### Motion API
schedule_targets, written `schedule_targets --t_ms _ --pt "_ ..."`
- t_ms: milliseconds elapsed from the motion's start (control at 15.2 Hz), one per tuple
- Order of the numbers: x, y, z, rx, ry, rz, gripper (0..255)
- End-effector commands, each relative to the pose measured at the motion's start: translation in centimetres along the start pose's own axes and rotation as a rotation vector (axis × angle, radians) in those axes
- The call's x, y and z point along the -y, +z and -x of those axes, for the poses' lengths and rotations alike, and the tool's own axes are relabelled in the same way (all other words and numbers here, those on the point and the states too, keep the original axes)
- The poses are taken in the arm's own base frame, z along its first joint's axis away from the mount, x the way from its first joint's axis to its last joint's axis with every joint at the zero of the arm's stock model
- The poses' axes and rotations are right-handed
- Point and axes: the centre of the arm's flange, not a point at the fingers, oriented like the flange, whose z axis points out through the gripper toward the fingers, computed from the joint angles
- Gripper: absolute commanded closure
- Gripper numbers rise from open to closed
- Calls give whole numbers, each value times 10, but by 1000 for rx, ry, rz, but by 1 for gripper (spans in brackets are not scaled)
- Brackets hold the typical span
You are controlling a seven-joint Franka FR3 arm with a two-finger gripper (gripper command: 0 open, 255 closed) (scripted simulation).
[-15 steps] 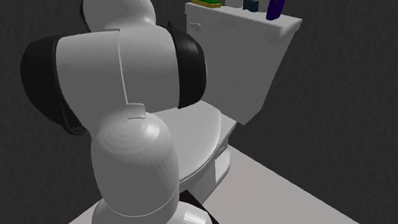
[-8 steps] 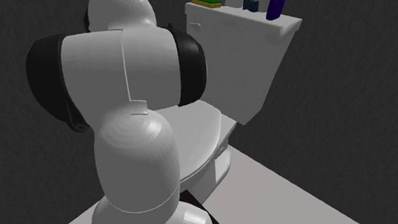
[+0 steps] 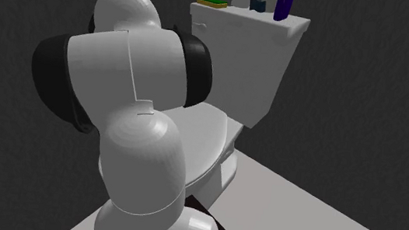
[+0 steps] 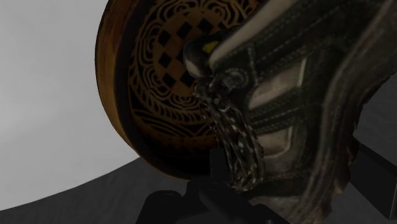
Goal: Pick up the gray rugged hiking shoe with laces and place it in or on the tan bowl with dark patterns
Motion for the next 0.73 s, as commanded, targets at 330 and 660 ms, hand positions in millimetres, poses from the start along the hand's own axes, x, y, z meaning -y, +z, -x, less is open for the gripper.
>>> schedule_targets --t_ms 330,660 --pt "0 0 0 -1 0 0 0" --pt "0 -26 0 -1 0 0 0"
